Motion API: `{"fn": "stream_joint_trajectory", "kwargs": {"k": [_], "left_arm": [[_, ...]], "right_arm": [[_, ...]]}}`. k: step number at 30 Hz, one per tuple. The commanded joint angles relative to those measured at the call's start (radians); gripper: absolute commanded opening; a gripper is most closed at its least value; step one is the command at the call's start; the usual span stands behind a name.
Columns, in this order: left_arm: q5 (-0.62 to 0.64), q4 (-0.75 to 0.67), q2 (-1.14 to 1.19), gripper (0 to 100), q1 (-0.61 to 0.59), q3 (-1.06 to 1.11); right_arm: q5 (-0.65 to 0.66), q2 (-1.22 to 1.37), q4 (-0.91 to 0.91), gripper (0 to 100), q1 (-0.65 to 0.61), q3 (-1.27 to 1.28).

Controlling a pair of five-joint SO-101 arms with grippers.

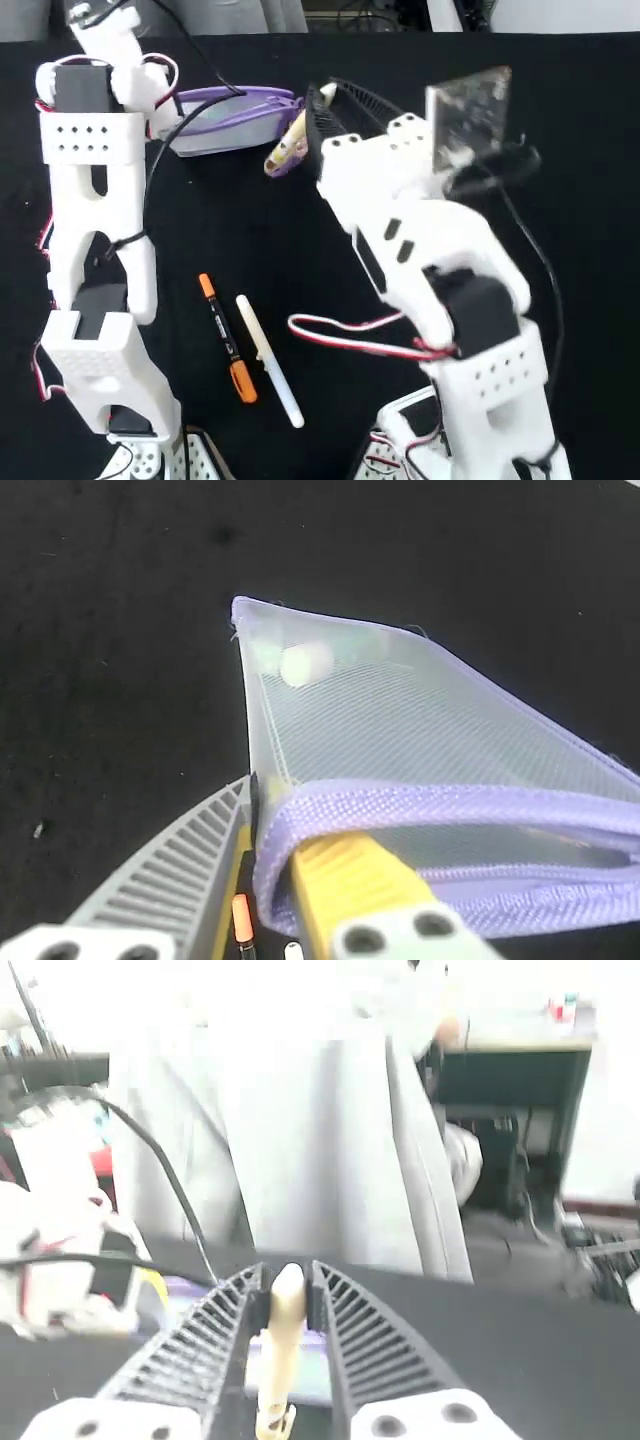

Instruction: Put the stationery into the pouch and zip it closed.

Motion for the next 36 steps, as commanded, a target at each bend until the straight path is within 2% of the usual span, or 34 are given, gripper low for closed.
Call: {"fn": "stream_joint_trajectory", "kwargs": {"k": [1, 7, 12, 25, 30, 36], "left_arm": [[-0.012, 0.008, -0.014, 3, 0.045, -0.048], [-0.012, 0.006, -0.014, 3, 0.073, -0.048], [-0.012, 0.006, -0.014, 3, 0.067, -0.047], [-0.012, 0.006, -0.012, 3, 0.064, -0.039], [-0.012, 0.006, -0.006, 3, 0.064, -0.039], [-0.008, 0.005, -0.005, 3, 0.035, -0.047]], "right_arm": [[-0.054, -0.166, -0.169, 1.1, 0.005, 0.145], [-0.057, -0.398, -0.551, 1.1, -0.083, 0.524], [-0.057, -0.438, -0.842, 1.1, -0.1, 0.719], [-0.048, -0.142, -1.017, 1.1, -0.097, 0.659], [0.112, -0.059, -1.12, 1.1, -0.097, 0.664], [0.133, -0.159, -1.105, 1.1, -0.094, 0.673]]}}
